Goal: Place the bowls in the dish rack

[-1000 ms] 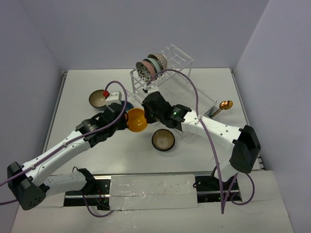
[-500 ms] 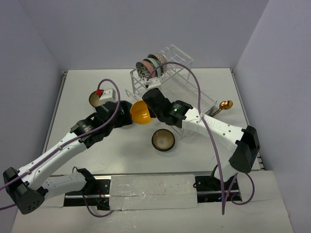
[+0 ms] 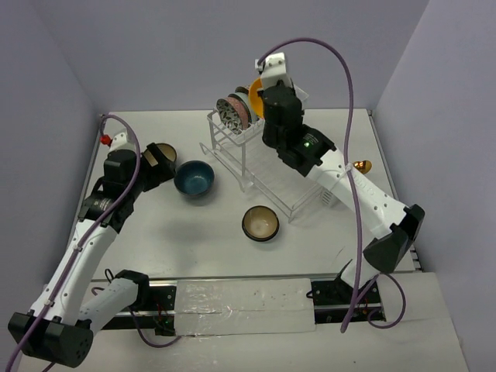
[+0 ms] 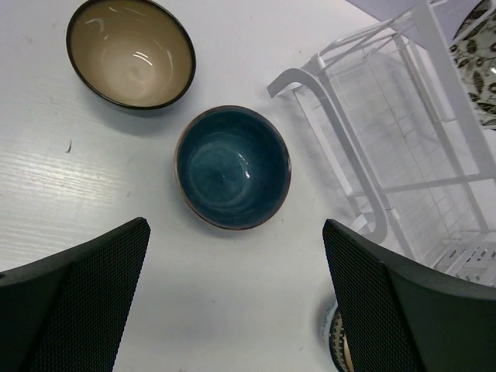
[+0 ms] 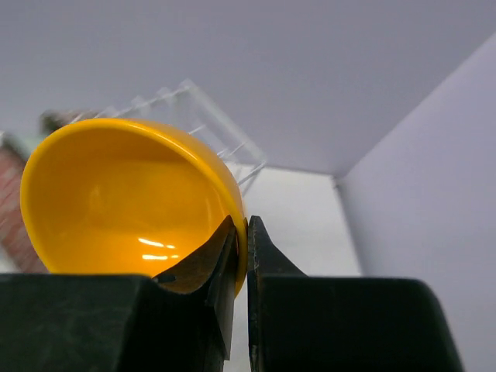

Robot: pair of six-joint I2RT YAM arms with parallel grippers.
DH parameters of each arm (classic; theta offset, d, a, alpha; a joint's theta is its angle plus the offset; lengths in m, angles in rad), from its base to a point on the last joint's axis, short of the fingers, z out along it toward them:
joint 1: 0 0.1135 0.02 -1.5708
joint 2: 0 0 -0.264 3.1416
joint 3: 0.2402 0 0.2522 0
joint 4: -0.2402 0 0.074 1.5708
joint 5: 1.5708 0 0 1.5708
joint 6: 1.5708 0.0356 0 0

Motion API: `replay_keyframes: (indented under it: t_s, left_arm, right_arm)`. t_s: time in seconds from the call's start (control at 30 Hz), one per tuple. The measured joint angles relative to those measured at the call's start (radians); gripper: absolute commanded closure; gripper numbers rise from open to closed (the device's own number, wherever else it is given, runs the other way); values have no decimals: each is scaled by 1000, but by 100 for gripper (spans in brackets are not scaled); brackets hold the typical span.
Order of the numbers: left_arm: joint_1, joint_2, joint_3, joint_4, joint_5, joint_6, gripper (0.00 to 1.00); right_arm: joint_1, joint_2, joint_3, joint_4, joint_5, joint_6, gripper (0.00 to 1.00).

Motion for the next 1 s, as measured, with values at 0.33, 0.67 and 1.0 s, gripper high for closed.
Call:
replay_keyframes:
  t_s: [0.33,0.67,1.0]
  left_arm:
    - [89,-16,-113,43,95,70,1]
    - [129,-16,-114,52,143,86,1]
    - [140,-3,-114,52,175,92,1]
  right_arm:
    - [-119,287,229,496,90,-549,100]
    - [-159,482,315,557,48,-689,100]
    - [-169,510,311,520,3,-671,100]
